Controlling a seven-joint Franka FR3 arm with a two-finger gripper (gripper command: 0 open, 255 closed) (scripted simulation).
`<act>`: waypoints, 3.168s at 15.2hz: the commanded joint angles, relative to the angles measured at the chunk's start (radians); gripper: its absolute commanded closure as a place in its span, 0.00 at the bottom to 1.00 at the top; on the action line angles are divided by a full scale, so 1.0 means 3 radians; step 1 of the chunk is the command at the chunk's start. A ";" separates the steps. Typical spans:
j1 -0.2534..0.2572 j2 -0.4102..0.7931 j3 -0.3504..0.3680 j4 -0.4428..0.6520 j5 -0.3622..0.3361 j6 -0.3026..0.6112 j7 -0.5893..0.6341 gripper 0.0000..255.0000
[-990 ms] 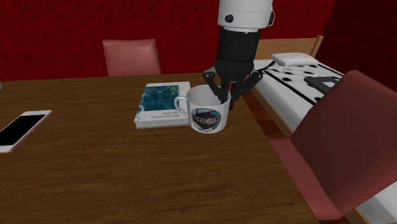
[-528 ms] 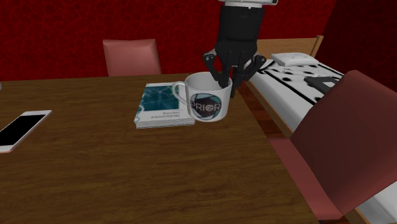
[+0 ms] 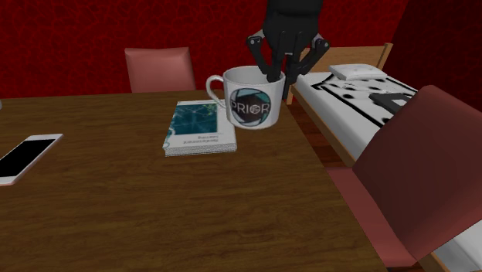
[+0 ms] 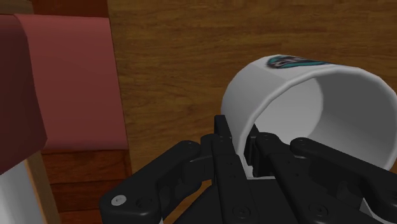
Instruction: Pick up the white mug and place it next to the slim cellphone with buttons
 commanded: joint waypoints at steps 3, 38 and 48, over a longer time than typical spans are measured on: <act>0.0108 0.0032 0.0146 0.0066 0.0047 -0.0027 0.0235 1.00; 0.1546 0.2414 0.1231 0.3115 -0.0289 -0.0604 0.2708 1.00; 0.1516 0.2416 0.1222 0.2667 -0.0291 -0.0156 0.2698 1.00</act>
